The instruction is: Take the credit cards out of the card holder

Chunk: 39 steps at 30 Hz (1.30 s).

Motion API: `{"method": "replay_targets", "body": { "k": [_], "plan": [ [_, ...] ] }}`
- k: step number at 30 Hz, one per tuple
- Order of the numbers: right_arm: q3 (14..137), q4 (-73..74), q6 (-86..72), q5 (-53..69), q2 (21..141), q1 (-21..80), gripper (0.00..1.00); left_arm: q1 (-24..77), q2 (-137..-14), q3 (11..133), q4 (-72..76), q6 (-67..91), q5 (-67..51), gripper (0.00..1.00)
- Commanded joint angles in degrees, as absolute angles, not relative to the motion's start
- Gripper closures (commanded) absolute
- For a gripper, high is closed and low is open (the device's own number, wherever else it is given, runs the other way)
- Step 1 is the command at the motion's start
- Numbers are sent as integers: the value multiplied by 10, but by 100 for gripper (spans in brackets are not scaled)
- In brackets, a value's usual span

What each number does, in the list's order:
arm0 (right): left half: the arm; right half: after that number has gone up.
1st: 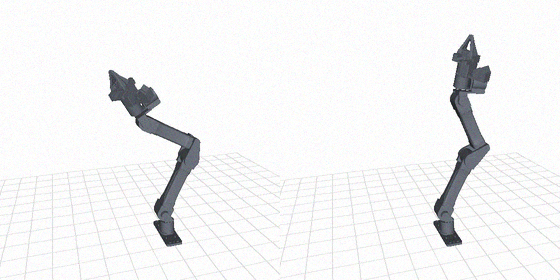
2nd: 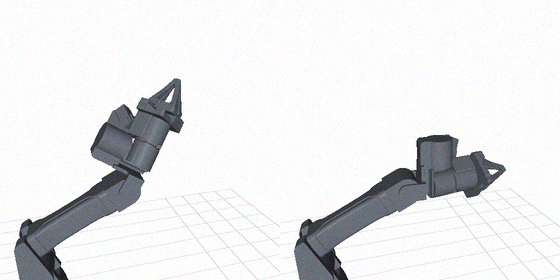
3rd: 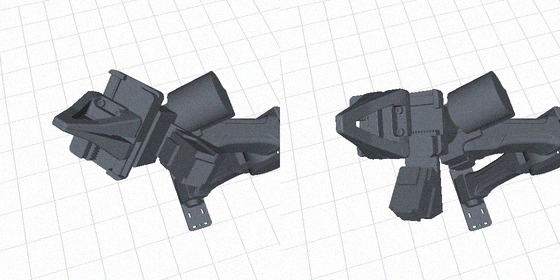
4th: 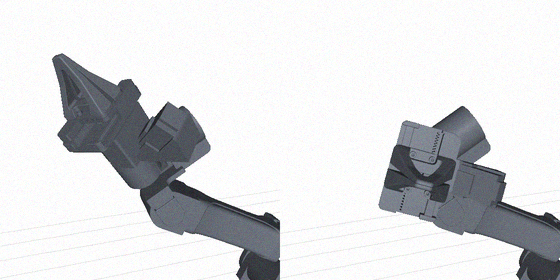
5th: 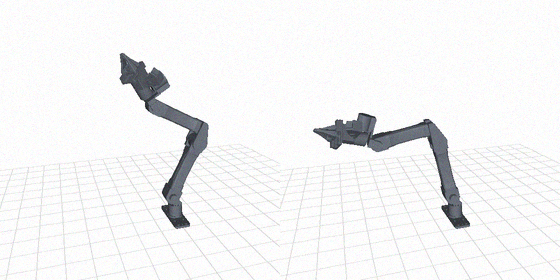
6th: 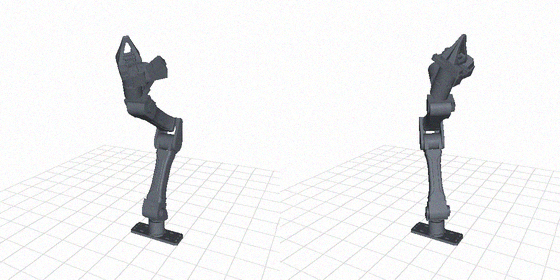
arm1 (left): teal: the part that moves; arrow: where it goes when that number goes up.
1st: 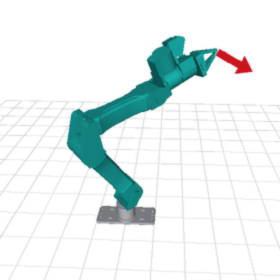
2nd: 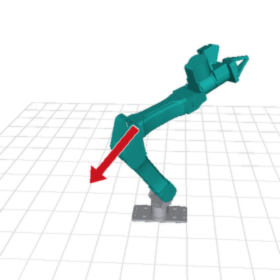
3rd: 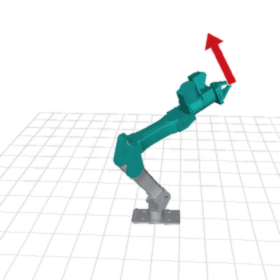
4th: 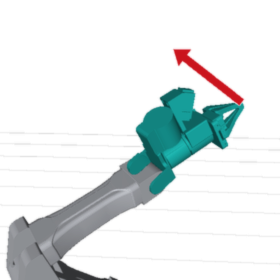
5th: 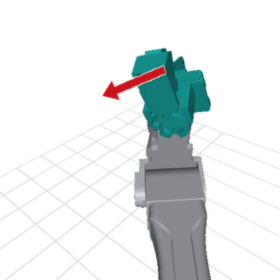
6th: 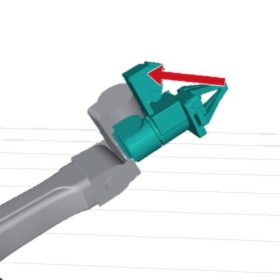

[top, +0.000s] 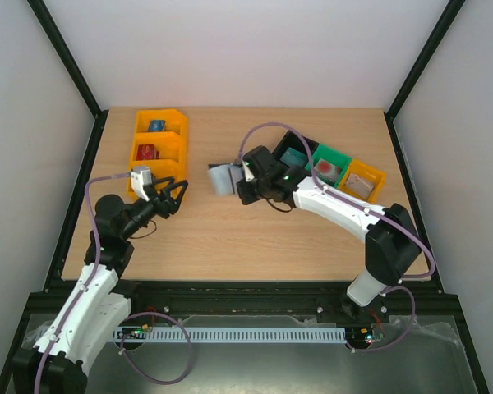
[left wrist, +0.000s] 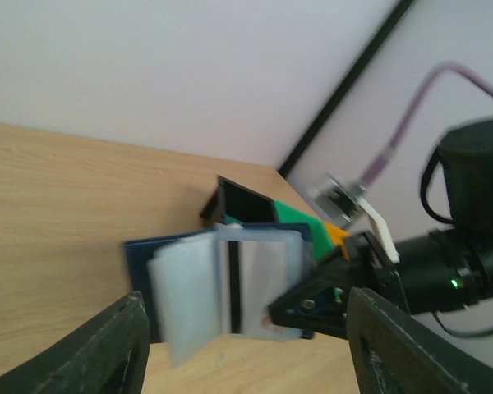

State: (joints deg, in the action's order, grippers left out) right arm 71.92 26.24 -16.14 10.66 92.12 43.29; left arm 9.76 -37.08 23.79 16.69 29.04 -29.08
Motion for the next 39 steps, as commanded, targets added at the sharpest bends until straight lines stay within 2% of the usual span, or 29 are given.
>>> {"method": "replay_targets", "body": {
  "k": [1,7,19,25,29,31,34,39],
  "plan": [
    [767,259,-161,151,936,469,98,128,-377,225,217,330,-368,36],
    [745,176,-153,306,913,474,98,145,-391,210,199,353,-338,38],
    [647,40,-122,480,807,474,98,144,-380,196,228,341,-375,48],
    [612,-28,-129,530,777,474,98,143,-374,193,245,331,-424,62],
    [611,-28,-122,522,777,471,98,145,-374,185,305,348,-479,64],
    [614,-37,-132,523,786,472,99,147,-375,188,315,340,-495,68],
    [614,-106,-198,525,810,471,98,149,-378,195,274,291,-483,76],
    [622,-171,-244,515,839,472,98,148,-373,219,200,223,-454,76]
  ]
}}
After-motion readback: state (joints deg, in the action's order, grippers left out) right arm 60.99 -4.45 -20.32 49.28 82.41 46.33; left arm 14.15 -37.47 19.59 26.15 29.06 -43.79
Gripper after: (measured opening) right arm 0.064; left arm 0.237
